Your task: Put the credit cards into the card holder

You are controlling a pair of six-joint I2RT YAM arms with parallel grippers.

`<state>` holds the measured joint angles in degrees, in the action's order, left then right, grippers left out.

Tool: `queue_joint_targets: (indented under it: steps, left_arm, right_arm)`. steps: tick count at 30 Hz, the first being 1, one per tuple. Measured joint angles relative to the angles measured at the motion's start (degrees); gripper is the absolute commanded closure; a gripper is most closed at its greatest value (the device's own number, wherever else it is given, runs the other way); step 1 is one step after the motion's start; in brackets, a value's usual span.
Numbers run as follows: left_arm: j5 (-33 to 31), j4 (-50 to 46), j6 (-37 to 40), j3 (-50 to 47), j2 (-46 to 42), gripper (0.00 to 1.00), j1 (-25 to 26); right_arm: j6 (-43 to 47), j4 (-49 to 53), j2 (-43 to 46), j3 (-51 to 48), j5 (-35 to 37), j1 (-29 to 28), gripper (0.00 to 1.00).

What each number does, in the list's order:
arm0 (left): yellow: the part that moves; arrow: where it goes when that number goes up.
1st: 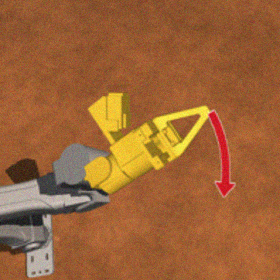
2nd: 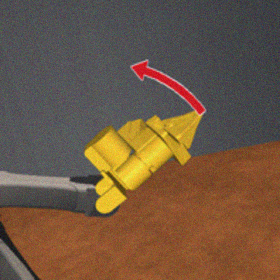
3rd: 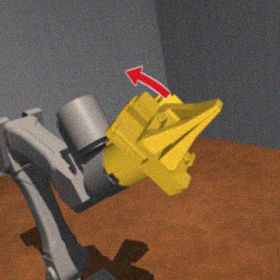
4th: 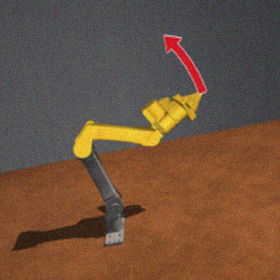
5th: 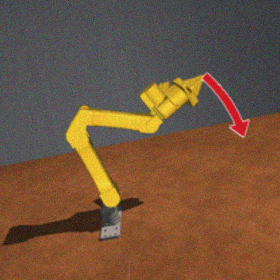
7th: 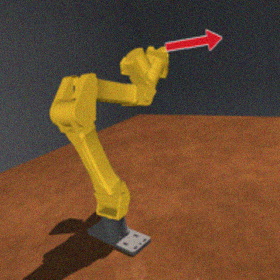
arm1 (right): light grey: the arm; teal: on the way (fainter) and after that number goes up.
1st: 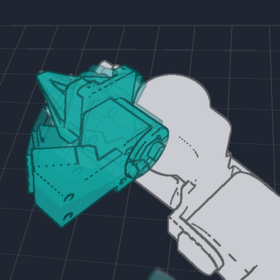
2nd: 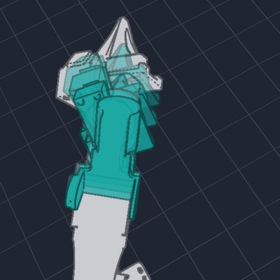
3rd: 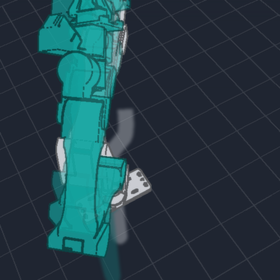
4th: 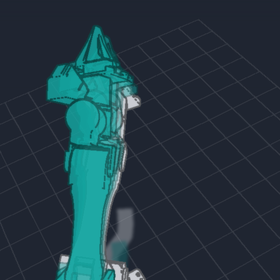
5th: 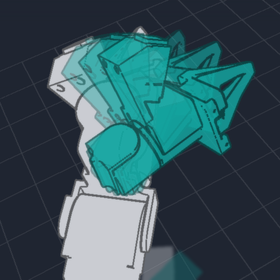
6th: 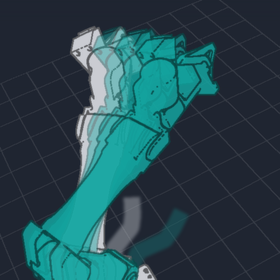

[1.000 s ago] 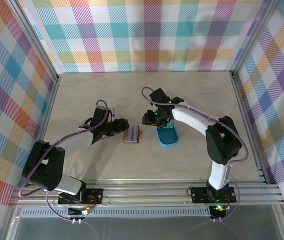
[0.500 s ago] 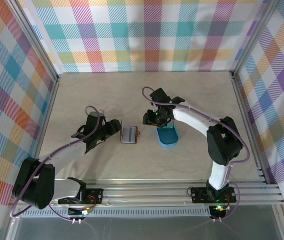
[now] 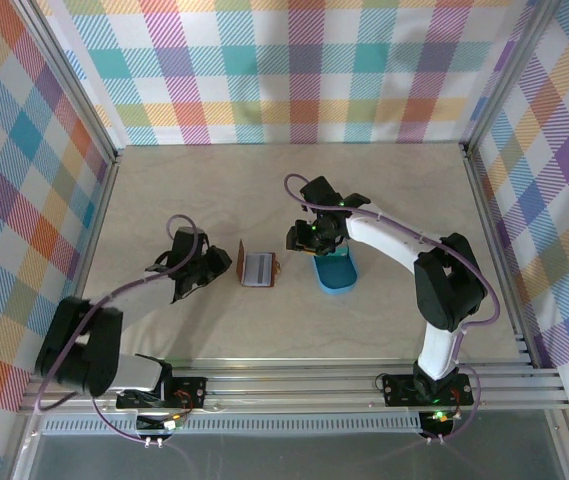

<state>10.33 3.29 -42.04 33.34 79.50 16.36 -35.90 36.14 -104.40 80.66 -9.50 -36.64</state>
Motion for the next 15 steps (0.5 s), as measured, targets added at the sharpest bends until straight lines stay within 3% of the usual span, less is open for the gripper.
queue_joint_targets:
  steps: [7, 15]
  left_arm:
    - [7.17, 2.95, 0.94, 1.53, 6.08, 0.85, 1.05]
    - [8.72, 4.11, 1.14, 4.22, 6.27, 0.84, 3.56]
  right_arm:
    - [1.18, 0.46, 0.00, 0.00, -0.63, 0.00, 0.56]
    - [2.29, 1.05, -0.81, 0.59, -1.57, 0.00, 0.55]
